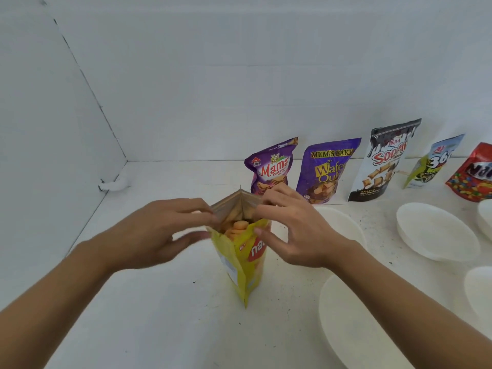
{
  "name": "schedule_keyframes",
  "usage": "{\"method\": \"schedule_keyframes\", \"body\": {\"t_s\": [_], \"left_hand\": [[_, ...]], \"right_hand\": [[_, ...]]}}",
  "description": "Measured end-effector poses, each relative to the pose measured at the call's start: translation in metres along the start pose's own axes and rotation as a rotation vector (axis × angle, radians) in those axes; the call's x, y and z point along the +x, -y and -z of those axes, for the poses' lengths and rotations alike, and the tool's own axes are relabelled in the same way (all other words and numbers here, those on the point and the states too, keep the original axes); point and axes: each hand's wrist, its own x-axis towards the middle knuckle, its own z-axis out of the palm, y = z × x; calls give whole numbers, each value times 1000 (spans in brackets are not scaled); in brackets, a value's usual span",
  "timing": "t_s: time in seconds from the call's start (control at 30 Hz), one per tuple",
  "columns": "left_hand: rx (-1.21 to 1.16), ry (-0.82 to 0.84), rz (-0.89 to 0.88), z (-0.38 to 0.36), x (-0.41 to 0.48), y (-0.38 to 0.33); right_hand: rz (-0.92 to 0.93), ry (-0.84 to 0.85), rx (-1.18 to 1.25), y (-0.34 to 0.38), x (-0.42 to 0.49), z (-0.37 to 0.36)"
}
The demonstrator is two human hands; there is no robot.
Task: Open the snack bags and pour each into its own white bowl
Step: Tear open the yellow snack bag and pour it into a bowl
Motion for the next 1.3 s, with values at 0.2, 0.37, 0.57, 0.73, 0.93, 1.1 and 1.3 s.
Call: {"method": "schedule_keyframes", "body": {"t_s": [0.2,0.37,0.57,0.73,0.93,1.1,1.3], "left_hand": [[-60,4,10,-7,-3,-9],[-16,-15,52,-2,-11,4],[-38,2,3,-5,3,-7],[147,-41,68,-7,2,4],[24,-166,229,-18,-6,3],[-430,-502,385,-45,-14,-27],[-776,-730,667,-108,-40,-62]], "right_hand": [[43,-15,45,-5,-18,-2],[35,-9,-30,-11,-25,1],[30,-32,-4,-1,-20,4],[37,-120,-188,-7,-18,1],[34,-195,-195,-3,-22,-6],[58,-190,-128,0,-26,-9],[143,-241,-180,16,-24,-11]]}}
